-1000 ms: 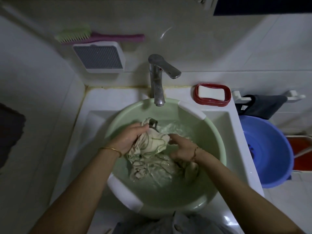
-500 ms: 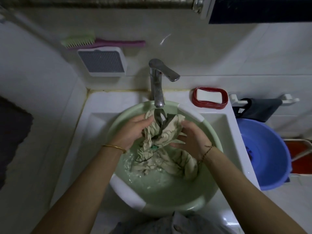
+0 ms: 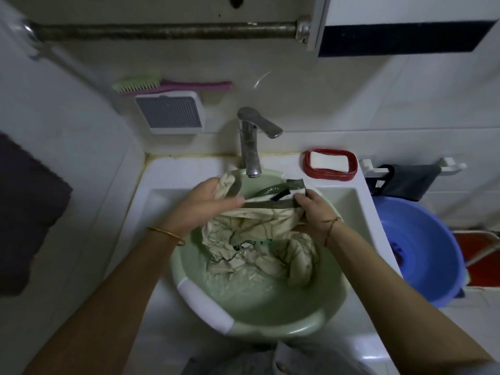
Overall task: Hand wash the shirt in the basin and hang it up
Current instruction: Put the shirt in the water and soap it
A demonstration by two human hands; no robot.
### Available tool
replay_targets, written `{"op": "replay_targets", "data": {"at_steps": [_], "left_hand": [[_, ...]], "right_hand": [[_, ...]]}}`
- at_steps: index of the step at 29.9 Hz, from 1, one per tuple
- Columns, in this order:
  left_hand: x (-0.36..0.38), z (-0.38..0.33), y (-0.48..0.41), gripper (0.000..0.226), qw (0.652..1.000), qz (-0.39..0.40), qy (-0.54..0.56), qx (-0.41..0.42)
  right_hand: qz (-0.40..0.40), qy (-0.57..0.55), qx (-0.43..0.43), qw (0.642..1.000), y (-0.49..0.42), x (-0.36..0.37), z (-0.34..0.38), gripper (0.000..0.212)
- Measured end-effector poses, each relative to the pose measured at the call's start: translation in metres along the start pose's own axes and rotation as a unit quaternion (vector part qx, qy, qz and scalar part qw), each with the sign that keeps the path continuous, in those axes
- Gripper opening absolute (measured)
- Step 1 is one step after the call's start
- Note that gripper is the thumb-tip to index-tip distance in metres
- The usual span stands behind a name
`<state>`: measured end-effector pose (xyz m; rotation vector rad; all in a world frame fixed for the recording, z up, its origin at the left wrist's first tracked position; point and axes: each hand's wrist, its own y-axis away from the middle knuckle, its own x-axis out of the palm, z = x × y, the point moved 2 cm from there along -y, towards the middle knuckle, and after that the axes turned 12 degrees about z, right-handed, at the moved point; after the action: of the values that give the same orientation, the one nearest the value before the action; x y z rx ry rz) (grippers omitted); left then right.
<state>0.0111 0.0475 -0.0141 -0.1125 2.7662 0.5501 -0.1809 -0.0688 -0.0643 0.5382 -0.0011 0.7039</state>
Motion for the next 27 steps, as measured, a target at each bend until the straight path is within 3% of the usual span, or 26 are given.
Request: {"op": "replay_targets", "data": {"at_steps": [2, 4, 5, 6, 8, 9, 11, 12, 13, 15, 17, 19, 23, 27], "left_hand": [[-0.002, 0.002, 0.002, 0.08, 0.973, 0.08, -0.211, -0.055], [-0.008, 0.007, 0.004, 0.061, 0.909, 0.054, -0.404, -0.09], [-0.011, 0.006, 0.007, 0.048, 0.891, 0.017, -0.444, -0.088], [-0.014, 0.007, 0.009, 0.038, 0.887, -0.024, -0.454, -0.079], [-0.018, 0.003, 0.011, 0.027, 0.893, -0.079, -0.438, -0.062], [-0.018, -0.001, 0.012, 0.022, 0.904, -0.096, -0.413, -0.056], [-0.015, -0.01, 0.013, 0.013, 0.939, -0.126, -0.318, -0.044], [-0.012, -0.015, 0.015, 0.015, 0.956, -0.13, -0.261, -0.033], [-0.008, -0.019, 0.017, 0.02, 0.969, -0.129, -0.21, -0.022], [-0.002, -0.027, 0.021, 0.029, 0.983, -0.117, -0.139, 0.005], [0.002, -0.036, 0.025, 0.029, 0.986, -0.107, -0.118, 0.04], [0.003, -0.047, 0.027, 0.026, 0.984, -0.12, -0.109, 0.07], [-0.008, -0.072, 0.034, 0.02, 0.979, -0.151, -0.068, 0.121], [-0.026, -0.1, 0.044, 0.017, 0.978, -0.131, -0.051, 0.155]], "right_hand": [[-0.015, 0.036, -0.029, 0.999, -0.001, 0.003, 0.009, 0.01], [-0.008, 0.103, -0.041, 0.994, 0.004, 0.002, 0.019, 0.038], [0.016, 0.158, -0.04, 0.987, 0.006, 0.0, 0.025, 0.05], [0.057, 0.247, -0.039, 0.966, 0.011, 0.0, 0.032, 0.056], [0.115, 0.465, -0.015, 0.878, 0.016, -0.001, 0.035, 0.055], [0.107, 0.547, -0.005, 0.83, 0.017, 0.0, 0.034, 0.051], [0.061, 0.617, 0.018, 0.784, 0.017, -0.001, 0.032, 0.037], [0.041, 0.62, 0.022, 0.783, 0.017, -0.003, 0.031, 0.034], [0.019, 0.591, 0.013, 0.806, 0.018, -0.006, 0.031, 0.034], [-0.01, 0.411, -0.015, 0.912, 0.018, -0.016, 0.034, 0.035], [0.003, 0.213, -0.04, 0.976, 0.022, -0.02, 0.039, 0.033], [0.008, 0.137, -0.054, 0.989, 0.021, -0.02, 0.045, 0.045], [-0.009, 0.153, -0.151, 0.977, 0.037, -0.01, 0.091, 0.014], [0.021, 0.153, -0.198, 0.968, 0.057, 0.0, 0.13, 0.008]]}}
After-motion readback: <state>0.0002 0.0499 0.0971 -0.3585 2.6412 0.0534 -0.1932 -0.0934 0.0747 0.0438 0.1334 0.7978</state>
